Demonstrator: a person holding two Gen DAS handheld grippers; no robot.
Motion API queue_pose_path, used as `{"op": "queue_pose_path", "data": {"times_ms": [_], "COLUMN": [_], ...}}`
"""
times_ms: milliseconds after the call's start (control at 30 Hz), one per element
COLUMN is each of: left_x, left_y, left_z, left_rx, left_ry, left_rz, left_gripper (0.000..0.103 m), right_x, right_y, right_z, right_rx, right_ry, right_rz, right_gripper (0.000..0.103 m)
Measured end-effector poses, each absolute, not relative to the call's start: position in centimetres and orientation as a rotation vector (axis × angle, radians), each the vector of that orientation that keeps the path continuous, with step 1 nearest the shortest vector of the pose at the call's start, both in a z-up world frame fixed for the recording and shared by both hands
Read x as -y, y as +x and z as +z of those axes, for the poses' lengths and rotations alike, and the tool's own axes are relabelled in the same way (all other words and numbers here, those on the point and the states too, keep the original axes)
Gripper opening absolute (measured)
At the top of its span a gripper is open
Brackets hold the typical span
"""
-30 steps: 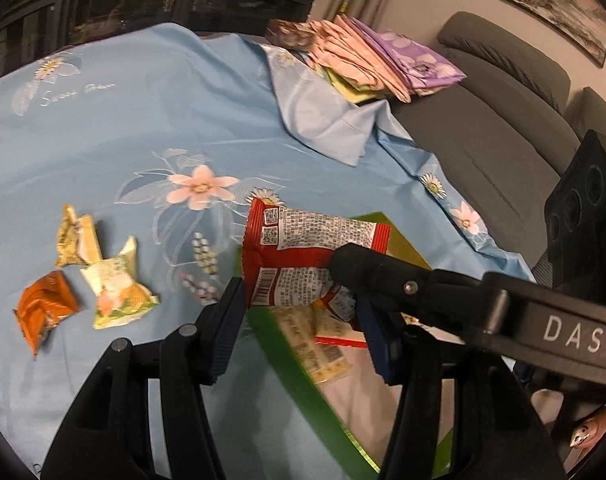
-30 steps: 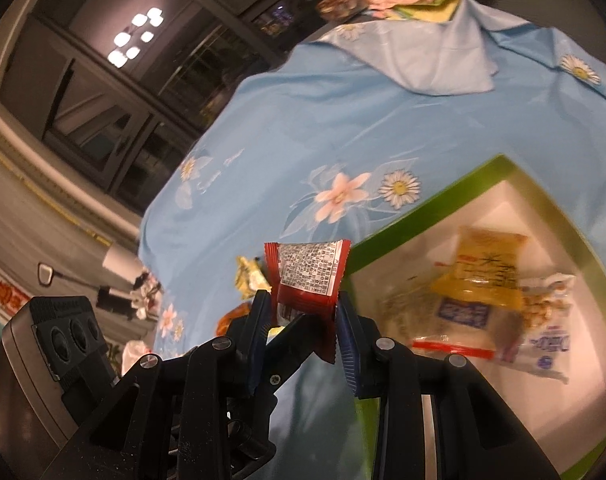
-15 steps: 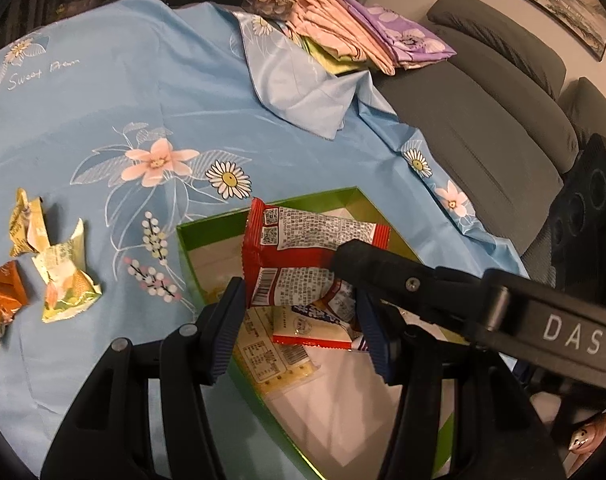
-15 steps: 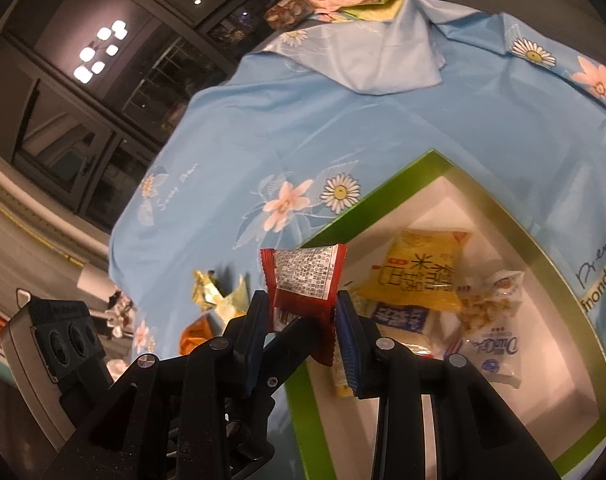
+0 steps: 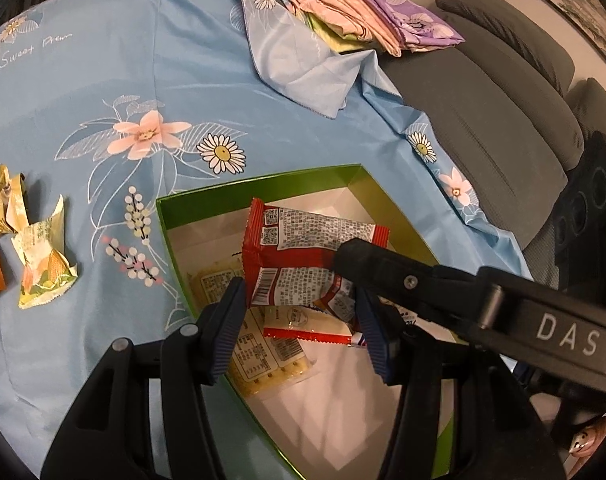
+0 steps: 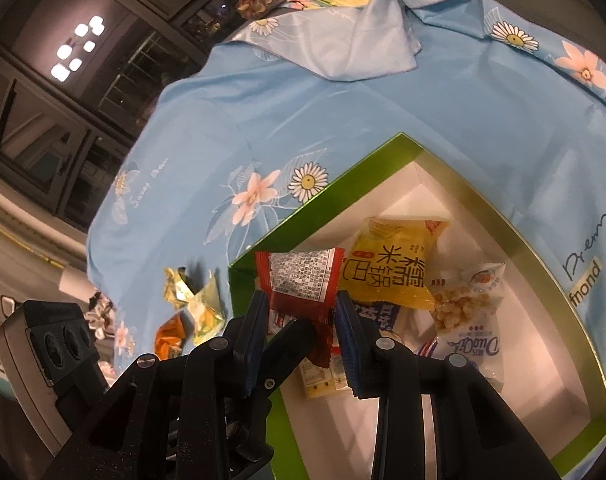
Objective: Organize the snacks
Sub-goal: 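Carry the red-and-white packet with the right gripper into the green box, then open the right gripper to release the red-and-white packet in the box, then move the right gripper back to the pile toward the yellow-green bag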
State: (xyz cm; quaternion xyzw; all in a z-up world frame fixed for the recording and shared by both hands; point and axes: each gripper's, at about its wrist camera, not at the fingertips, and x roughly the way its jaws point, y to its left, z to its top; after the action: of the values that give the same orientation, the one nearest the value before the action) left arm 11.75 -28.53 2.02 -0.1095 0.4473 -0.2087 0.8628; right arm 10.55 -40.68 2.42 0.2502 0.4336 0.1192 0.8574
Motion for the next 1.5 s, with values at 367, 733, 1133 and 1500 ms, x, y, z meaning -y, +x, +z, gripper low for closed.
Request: {"op": "queue_pose_path", "data": {"times_ms": [367, 733, 1133, 1500], "left_x": [28.4, 25.3, 12.0, 5.9], "left_y": [12.0, 11.3, 8.7, 9.6], "left_z": [1.3, 3.0, 3.9, -1.1], "left_rx": [-0.964, -0.927, -0.845, -0.915], "left_ry": [-0.245, -0.313, -0.463, -0.623], "left_rz": [-0.442, -0.443, -0.184, -0.05], "left_gripper": [0.058, 0.065, 0.071, 0.069], "right_x": [41.2, 41.5, 36.1, 22.5], "right_y": [11.0, 10.5, 10.9, 15.9], "right_z": [1.7, 2.5, 4.5, 1.8], "right_rx": [-0.94, -0.887, -0.814, -0.929], "right_ry": [0.521, 0.527, 0.433, 0.239], "right_rz": [0.204, 0.167, 0.286, 0.516], "right_gripper": [0.036, 0.06, 0.078, 0.078]}}
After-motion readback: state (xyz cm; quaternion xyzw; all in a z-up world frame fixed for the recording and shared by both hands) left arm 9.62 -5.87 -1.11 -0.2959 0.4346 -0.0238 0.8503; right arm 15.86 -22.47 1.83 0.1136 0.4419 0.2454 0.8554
